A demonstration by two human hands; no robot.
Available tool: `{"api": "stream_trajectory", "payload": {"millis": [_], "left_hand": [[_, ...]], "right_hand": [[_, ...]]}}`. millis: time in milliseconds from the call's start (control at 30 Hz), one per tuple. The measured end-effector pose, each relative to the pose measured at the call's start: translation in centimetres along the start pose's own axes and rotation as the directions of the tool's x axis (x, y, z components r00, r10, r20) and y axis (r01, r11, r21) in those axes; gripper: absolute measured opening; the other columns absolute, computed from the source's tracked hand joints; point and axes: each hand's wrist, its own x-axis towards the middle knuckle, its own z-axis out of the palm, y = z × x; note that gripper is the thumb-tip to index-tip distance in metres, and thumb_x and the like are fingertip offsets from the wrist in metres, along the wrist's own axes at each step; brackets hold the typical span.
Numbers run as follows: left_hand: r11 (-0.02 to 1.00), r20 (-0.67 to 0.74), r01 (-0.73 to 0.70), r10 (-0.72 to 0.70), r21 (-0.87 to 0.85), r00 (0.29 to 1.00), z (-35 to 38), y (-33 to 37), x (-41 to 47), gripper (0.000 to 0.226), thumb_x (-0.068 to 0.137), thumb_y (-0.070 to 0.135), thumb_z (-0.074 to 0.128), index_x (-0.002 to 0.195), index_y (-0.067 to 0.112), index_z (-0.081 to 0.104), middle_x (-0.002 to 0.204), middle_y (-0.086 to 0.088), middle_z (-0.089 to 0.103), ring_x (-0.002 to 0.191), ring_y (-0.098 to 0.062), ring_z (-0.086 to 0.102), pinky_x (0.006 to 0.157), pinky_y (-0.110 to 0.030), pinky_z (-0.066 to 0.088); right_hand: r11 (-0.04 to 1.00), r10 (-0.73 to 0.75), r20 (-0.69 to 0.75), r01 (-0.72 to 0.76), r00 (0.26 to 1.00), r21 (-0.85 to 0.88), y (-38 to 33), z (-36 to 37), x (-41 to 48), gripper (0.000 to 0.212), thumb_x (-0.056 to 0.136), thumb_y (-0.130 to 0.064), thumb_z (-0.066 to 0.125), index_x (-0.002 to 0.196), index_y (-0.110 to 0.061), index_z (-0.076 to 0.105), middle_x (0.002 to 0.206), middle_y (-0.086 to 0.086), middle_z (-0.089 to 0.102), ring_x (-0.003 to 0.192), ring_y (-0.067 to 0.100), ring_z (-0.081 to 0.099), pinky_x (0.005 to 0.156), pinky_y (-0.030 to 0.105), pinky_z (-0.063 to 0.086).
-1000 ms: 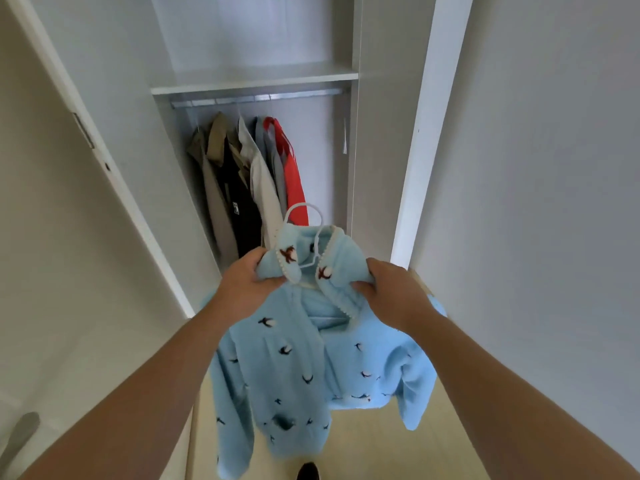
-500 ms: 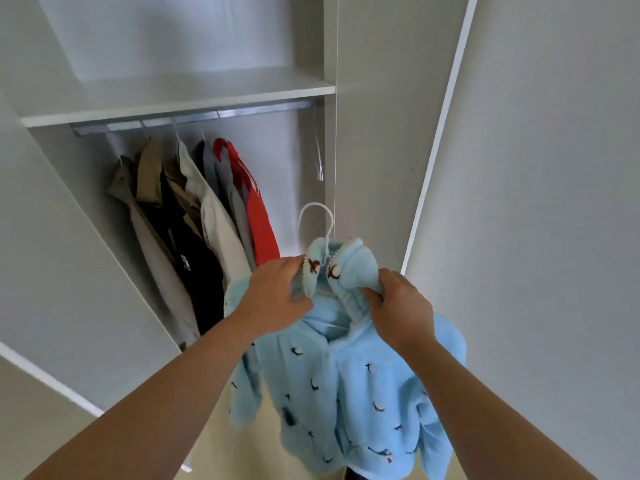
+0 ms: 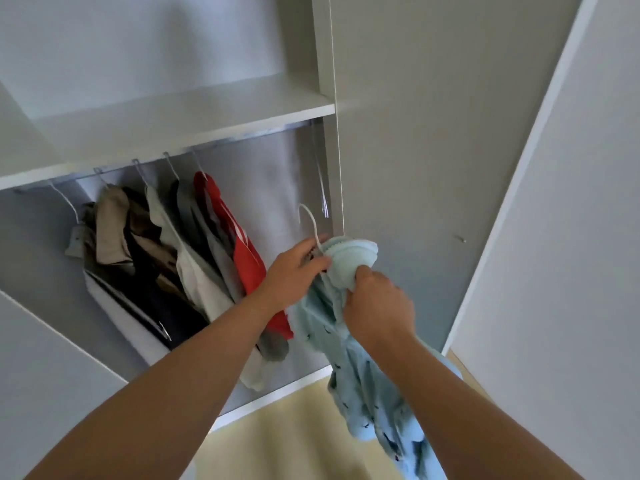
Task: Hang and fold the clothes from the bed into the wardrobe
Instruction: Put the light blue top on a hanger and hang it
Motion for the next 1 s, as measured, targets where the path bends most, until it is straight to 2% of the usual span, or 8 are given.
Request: {"api": "stream_trajectory", "payload": {"millis": [100, 233, 400, 567, 700, 800, 900, 1000], "left_hand": [[0.998, -0.09, 0.02, -0.014, 0.067, 0.996, -0.5, -0.6, 3.9, 0.037, 0.096, 0.065, 0.043, 0.119, 0.046, 0.066, 0.104, 0.027, 0.069, 0.098, 0.01, 0.062, 0.079, -0.007, 0.044], [0.989, -0.159, 0.024, -0.001, 0.147, 0.987, -1.6, -3.2, 10.1, 0.033, 0.106, 0.035, 0.047, 0.112, 0.017, 0.075, 0.102, -0.003, 0.075, 0.097, -0.022, 0.068, 0.089, -0.038, 0.053], [0.997, -0.224, 0.075, -0.066, 0.033, 0.972, -3.4, -5.6, 17.7, 0.03, 0.104, 0.03, 0.049, 0.101, 0.021, 0.077, 0.093, 0.004, 0.074, 0.088, -0.015, 0.067, 0.082, -0.032, 0.054], [0.988, -0.288, 0.088, -0.047, 0.13, 0.957, -6.9, -7.8, 24.5, 0.032, 0.104, 0.028, 0.045, 0.101, 0.017, 0.076, 0.097, 0.002, 0.072, 0.088, -0.014, 0.063, 0.084, -0.029, 0.051], [0.958, -0.338, 0.071, 0.027, 0.276, 0.941, -10.2, -9.7, 28.1, 0.034, 0.105, 0.026, 0.043, 0.103, 0.013, 0.075, 0.105, -0.007, 0.073, 0.085, -0.013, 0.055, 0.069, -0.012, 0.032], [0.941, -0.371, 0.058, 0.075, 0.334, 0.925, -12.6, -11.1, 30.0, 0.034, 0.105, 0.023, 0.042, 0.105, 0.01, 0.074, 0.109, -0.009, 0.073, 0.09, -0.015, 0.059, 0.068, -0.013, 0.029], [0.932, -0.41, 0.065, 0.094, 0.358, 0.907, -14.6, -12.9, 31.6, 0.036, 0.106, 0.022, 0.04, 0.114, 0.009, 0.073, 0.118, -0.011, 0.071, 0.11, -0.025, 0.063, 0.081, -0.022, 0.037], [0.922, -0.454, 0.095, 0.094, 0.376, 0.886, -16.6, -14.7, 32.3, 0.035, 0.105, 0.019, 0.04, 0.113, 0.008, 0.073, 0.118, -0.011, 0.072, 0.11, -0.025, 0.063, 0.076, -0.018, 0.034]], "right_hand": [[1.0, -0.013, 0.042, 0.014, 0.999, -0.013, -1.2, 1.3, 3.7, 0.015, 0.097, -0.029, 0.051, 0.106, -0.021, 0.041, 0.086, -0.002, 0.044, 0.075, 0.028, 0.06, 0.064, 0.034, 0.038], [0.998, 0.024, 0.06, -0.021, 0.998, -0.057, -2.7, 3.4, 8.7, 0.028, 0.095, -0.029, 0.058, 0.118, -0.019, 0.044, 0.083, -0.004, 0.037, 0.058, 0.018, 0.038, 0.06, 0.032, 0.034], [1.0, -0.008, 0.054, 0.009, 0.998, -0.016, -4.8, 5.2, 15.4, 0.025, 0.1, -0.034, 0.052, 0.116, -0.016, 0.047, 0.102, 0.004, 0.058, 0.074, 0.027, 0.053, 0.064, 0.036, 0.044], [0.989, 0.056, 0.171, -0.078, 0.984, 0.126, -7.2, 7.7, 20.4, 0.038, 0.094, -0.024, 0.054, 0.131, -0.019, 0.047, 0.1, 0.002, 0.057, 0.079, 0.023, 0.054, 0.066, 0.035, 0.046], [0.993, 0.111, 0.19, -0.114, 0.975, 0.006, -9.1, 9.4, 23.2, 0.01, 0.086, -0.01, 0.052, 0.084, -0.019, 0.051, 0.082, 0.005, 0.054, 0.068, 0.023, 0.049, 0.06, 0.035, 0.043], [0.998, 0.07, 0.184, -0.067, 0.98, -0.023, -11.7, 10.8, 25.5, 0.02, 0.085, -0.004, 0.055, 0.074, -0.015, 0.043, 0.07, 0.001, 0.034, 0.071, 0.027, 0.049, 0.065, 0.037, 0.045], [0.998, -0.049, 0.247, 0.058, 0.968, -0.029, -13.9, 12.5, 27.3, 0.034, 0.086, -0.008, 0.058, 0.065, -0.018, 0.032, 0.067, 0.002, 0.036, 0.075, 0.026, 0.052, 0.069, 0.034, 0.044], [0.998, -0.056, 0.276, 0.061, 0.959, -0.008, -15.4, 14.2, 28.4, 0.032, 0.086, -0.012, 0.061, 0.067, -0.017, 0.035, 0.069, 0.001, 0.037, 0.069, 0.025, 0.047, 0.062, 0.032, 0.04]]}}
